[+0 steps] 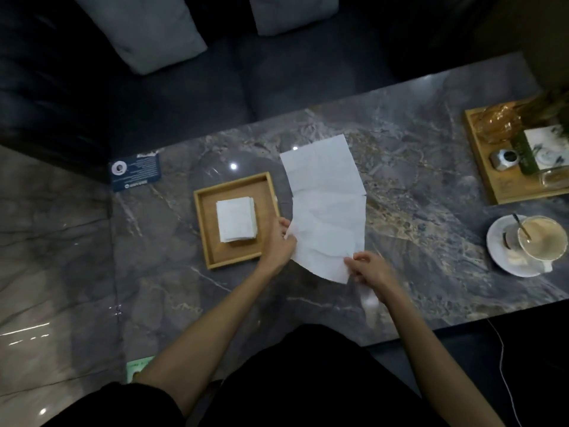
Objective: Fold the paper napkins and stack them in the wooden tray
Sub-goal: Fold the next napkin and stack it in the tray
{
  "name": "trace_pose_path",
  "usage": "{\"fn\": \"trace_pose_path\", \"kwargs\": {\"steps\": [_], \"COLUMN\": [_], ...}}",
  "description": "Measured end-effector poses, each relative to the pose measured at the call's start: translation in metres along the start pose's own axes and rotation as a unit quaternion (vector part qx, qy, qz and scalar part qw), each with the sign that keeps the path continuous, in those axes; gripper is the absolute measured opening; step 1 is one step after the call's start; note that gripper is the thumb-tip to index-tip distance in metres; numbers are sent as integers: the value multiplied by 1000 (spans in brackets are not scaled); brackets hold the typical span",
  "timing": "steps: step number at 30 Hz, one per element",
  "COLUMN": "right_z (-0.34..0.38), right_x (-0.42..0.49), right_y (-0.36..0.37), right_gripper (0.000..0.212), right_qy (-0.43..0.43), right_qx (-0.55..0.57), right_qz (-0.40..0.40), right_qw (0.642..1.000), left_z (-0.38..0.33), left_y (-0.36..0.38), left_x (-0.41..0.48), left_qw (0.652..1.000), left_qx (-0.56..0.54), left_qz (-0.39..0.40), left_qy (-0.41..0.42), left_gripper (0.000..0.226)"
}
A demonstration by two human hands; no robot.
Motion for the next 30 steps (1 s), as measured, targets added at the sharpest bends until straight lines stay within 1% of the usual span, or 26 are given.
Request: {"fn": "trace_pose_path", "kwargs": {"steps": [1,2,3,4,6,7,8,9,11,13,15,18,20,21,22,23,24,25,26,27,28,29,30], "right_z": [7,15,24,32,63,82,105,127,174,216,254,299,323,334,344,350,360,364,367,369,369,369,369], "right_x": [-8,-15,-22,-26,-48,-62,-80,-96,-131,-163,-199,-254,-285,-297,-310,-319,-331,-336,-341,-344,-345,-344,-342], "right_y": [6,13,20,30,50,62,77,91,120,150,178,201,211,215,218,218,219,217,214,211,207,202,197], "right_gripper": [16,25,36,47,69,76,80,78,61,45,37,13,8,11,16,20,24,25,26,26,26,26,24], "right_qy": [-9,-26,-49,-75,-142,-179,-219,-253,-322,-359,-382,-421,-435,-440,-445,-443,-447,-445,-446,-447,-452,-459,-466], "right_qx": [-54,-111,-147,-156,-122,-86,-46,-11,43,81,115,149,167,180,192,207,222,243,261,274,271,258,240], "right_qz": [41,70,84,80,56,58,77,105,175,211,214,196,190,191,188,185,187,190,190,185,175,164,153], "right_qw": [998,991,984,982,981,978,972,962,929,906,892,873,864,859,854,853,846,841,835,831,832,834,838], "left_z": [-11,-21,-33,-45,-72,-86,-100,-112,-135,-152,-168,-191,-203,-206,-208,-204,-199,-192,-185,-178,-175,-172,-172], "left_y": [-18,-37,-58,-81,-131,-158,-186,-212,-264,-315,-367,-428,-467,-486,-503,-514,-525,-524,-519,-509,-495,-482,-471], "left_x": [-1,0,-1,-2,-6,-11,-18,-25,-42,-59,-80,-109,-120,-121,-121,-119,-117,-115,-114,-113,-114,-115,-117], "left_qw": [1000,998,996,993,985,980,976,971,964,959,953,946,943,937,920,893,857,829,812,807,812,834,864], "left_qx": [-2,-2,0,1,-17,-31,-47,-61,-82,-100,-115,-109,-137,-187,-265,-359,-449,-512,-549,-562,-560,-530,-478], "left_qz": [2,3,-1,-10,-26,-32,-39,-40,-42,-41,-49,-56,-61,-63,-67,-63,-50,-21,12,41,53,34,1], "left_qy": [29,58,89,120,170,191,210,226,250,261,278,299,297,289,280,265,248,223,197,176,155,148,160], "left_gripper": [19,19,18,20,20,19,17,15,12,9,9,14,21,26,30,34,40,48,59,69,73,71,61]}}
Point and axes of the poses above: each hand's wrist, its own x-axis towards the middle knuckle, its own y-axis out of the palm, z = x × y, the point moved 1 cm from there along x, towards the middle knuckle, and after that the axes turned 10 degrees about -z, right-handed, at the moved point
